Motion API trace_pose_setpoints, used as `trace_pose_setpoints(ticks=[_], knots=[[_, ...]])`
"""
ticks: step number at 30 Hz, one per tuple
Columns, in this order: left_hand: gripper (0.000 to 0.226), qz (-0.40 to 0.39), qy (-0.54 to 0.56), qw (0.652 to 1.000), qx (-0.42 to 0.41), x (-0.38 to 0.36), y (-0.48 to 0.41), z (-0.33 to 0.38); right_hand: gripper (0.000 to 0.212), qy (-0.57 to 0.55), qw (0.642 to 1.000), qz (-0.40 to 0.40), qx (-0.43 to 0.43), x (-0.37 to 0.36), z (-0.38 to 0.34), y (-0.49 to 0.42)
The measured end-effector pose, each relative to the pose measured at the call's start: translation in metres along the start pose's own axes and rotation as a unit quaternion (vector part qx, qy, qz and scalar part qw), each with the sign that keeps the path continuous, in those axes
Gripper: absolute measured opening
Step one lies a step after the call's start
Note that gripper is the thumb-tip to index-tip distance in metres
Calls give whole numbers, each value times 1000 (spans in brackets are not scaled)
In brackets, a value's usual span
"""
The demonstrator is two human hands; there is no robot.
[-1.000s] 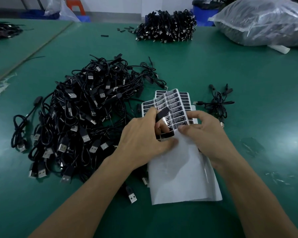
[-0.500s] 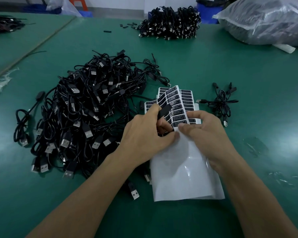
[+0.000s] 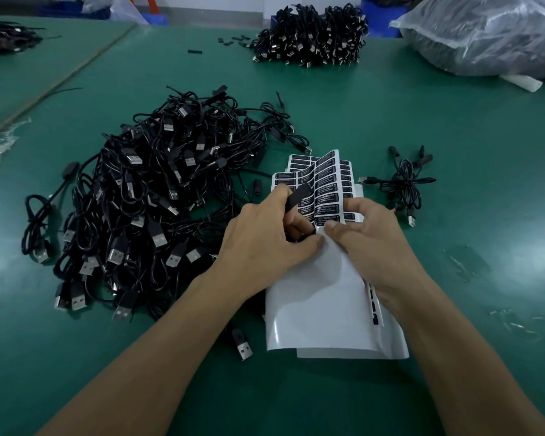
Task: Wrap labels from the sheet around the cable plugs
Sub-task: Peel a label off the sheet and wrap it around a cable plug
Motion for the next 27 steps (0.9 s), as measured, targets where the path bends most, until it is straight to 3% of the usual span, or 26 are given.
trace_pose_setpoints(ticks=[6, 10, 15, 22, 27], knots=[[43, 1, 0, 1000, -1, 0, 0, -2, 36, 6, 1000, 2, -8, -1, -2, 1], [43, 2, 3, 1000, -3, 1, 0, -3, 22, -10, 1000, -6, -6, -2, -3, 2], [36, 8, 0, 1000, -6, 2, 0, -2, 21, -13, 1000, -3, -2, -2, -5, 4], [39, 64, 53, 997, -2, 5, -1, -8, 26, 167, 981, 88, 48, 10, -13, 9], [37, 129, 106, 986, 7, 11, -1, -14, 30, 284, 951, 120, 12, 12, -16, 17]])
Point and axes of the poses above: each hand's wrist, its own y-axis away from the middle knuckle, its own x-axis out of the back of the hand, z = x × y, the point moved 4 cm from there along -y, towards the middle knuckle, and after that the axes turned 3 degrees about -z, right-handed, at the moved point
